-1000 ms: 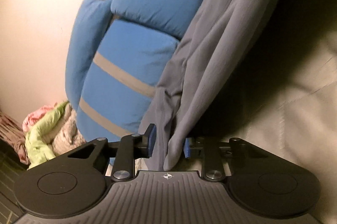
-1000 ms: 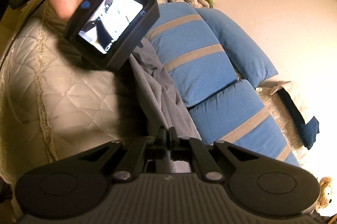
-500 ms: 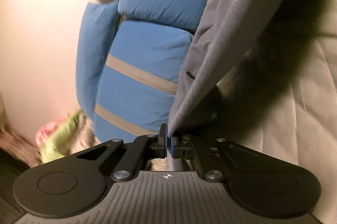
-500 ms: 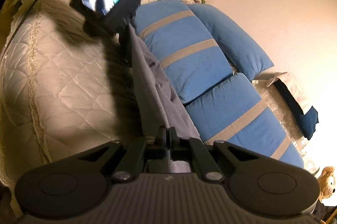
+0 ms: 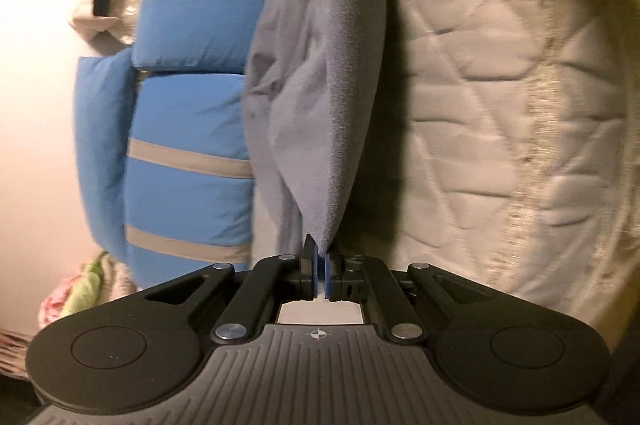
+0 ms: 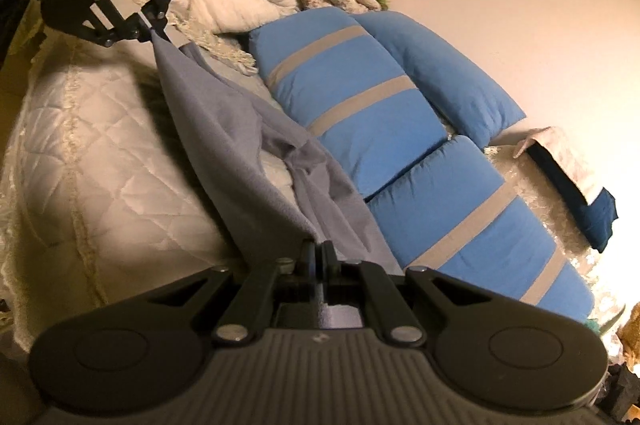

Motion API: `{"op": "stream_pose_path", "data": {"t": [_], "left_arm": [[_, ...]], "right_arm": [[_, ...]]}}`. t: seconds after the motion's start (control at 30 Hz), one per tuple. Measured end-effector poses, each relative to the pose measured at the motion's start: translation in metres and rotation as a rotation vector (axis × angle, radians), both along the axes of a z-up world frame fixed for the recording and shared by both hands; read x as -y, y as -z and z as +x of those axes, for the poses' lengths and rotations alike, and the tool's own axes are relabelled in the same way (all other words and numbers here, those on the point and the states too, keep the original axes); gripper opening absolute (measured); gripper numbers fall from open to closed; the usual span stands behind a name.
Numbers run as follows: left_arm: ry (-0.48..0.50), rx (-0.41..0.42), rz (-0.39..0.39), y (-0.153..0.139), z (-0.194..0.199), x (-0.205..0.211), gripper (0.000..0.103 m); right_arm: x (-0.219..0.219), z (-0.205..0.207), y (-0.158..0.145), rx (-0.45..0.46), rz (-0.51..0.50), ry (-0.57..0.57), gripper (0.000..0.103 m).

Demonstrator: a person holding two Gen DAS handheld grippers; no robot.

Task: Fold clothes

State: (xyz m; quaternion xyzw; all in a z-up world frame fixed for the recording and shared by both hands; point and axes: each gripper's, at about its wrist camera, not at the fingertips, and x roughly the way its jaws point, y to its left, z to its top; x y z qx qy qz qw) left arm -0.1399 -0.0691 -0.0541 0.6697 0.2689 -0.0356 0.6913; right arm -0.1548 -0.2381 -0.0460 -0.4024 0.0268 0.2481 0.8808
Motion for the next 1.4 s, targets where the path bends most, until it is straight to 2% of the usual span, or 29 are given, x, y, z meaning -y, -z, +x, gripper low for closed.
{"op": "stream_pose_path", "data": {"t": [0.07, 0.1, 0.13, 0.17, 0.2, 0.23, 0.37, 0.5, 0.7, 0.77, 0.8, 0.83, 0.9, 0.93, 0.97, 1.07, 1.13, 1.27, 1.3, 1.33, 1.37, 1.4], "left_arm": [[-0.016, -0.006, -0.023, -0.004, 0.004, -0.004, 0.008], [-0.027, 0.009, -0.027, -0.007, 0.005, -0.007, 0.017], [-0.037, 0.025, -0.030, -0.010, 0.007, -0.010, 0.034], [-0.048, 0.041, -0.033, -0.013, 0.008, -0.013, 0.043], [-0.055, 0.047, -0.041, -0.015, 0.012, -0.016, 0.051], [-0.062, 0.051, -0.049, -0.017, 0.016, -0.019, 0.052], [-0.089, 0.069, -0.081, -0.026, 0.033, -0.031, 0.052], [-0.110, 0.088, -0.116, -0.032, 0.045, -0.041, 0.052], [-0.097, 0.031, -0.261, -0.035, 0.058, -0.046, 0.052], [-0.122, -0.001, -0.319, -0.036, 0.068, -0.051, 0.050], [-0.147, -0.030, -0.356, -0.037, 0.076, -0.055, 0.038], [-0.172, -0.059, -0.392, -0.037, 0.084, -0.058, 0.017], [-0.236, -0.142, -0.481, -0.041, 0.099, -0.067, 0.002], [-0.249, -0.136, -0.482, -0.042, 0.105, -0.071, 0.002], [-0.259, -0.124, -0.477, -0.044, 0.110, -0.076, 0.001], [-0.271, 0.000, -0.421, -0.062, 0.138, -0.085, 0.001], [-0.278, 0.121, -0.399, -0.080, 0.162, -0.090, 0.001], [-0.309, 0.444, -0.420, -0.131, 0.215, -0.103, 0.008], [-0.339, 0.484, -0.439, -0.140, 0.226, -0.106, 0.029], [-0.373, 0.503, -0.468, -0.148, 0.233, -0.109, 0.055], [-0.390, 0.486, -0.502, -0.151, 0.236, -0.112, 0.063], [-0.405, 0.464, -0.537, -0.152, 0.238, -0.115, 0.067]], "right_arm": [[0.001, -0.003, -0.002, -0.025, 0.008, -0.022, 0.029], [0.002, -0.004, -0.003, -0.040, 0.022, -0.034, 0.040], [0.003, -0.004, -0.005, -0.053, 0.039, -0.046, 0.049], [0.004, -0.005, -0.007, -0.061, 0.055, -0.055, 0.053], [0.005, -0.005, -0.010, -0.070, 0.076, -0.061, 0.062], [0.006, -0.006, -0.013, -0.083, 0.099, -0.069, 0.067], [0.010, -0.004, -0.020, -0.113, 0.167, -0.073, 0.072], [0.008, -0.006, -0.017, -0.096, 0.152, -0.062, 0.074], [0.005, -0.008, -0.013, -0.076, 0.113, -0.067, 0.077], [0.005, -0.007, -0.013, -0.076, 0.110, -0.069, 0.077], [0.005, -0.007, -0.013, -0.075, 0.111, -0.070, 0.077], [0.004, -0.007, -0.013, -0.073, 0.111, -0.070, 0.078], [0.005, -0.007, -0.013, -0.071, 0.110, -0.067, 0.078], [0.005, -0.006, -0.013, -0.070, 0.110, -0.066, 0.078], [0.005, -0.006, -0.013, -0.071, 0.110, -0.065, 0.078], [0.004, -0.003, -0.011, -0.074, 0.108, -0.055, 0.078], [0.004, -0.002, -0.011, -0.076, 0.106, -0.049, 0.078], [0.004, 0.001, -0.009, -0.081, 0.103, -0.040, 0.078], [0.003, 0.002, -0.008, -0.082, 0.100, -0.038, 0.078], [0.003, 0.002, -0.008, -0.082, 0.097, -0.037, 0.078], [0.003, 0.002, -0.007, -0.082, 0.095, -0.036, 0.079], [0.003, 0.002, -0.007, -0.083, 0.095, -0.036, 0.079]]}}
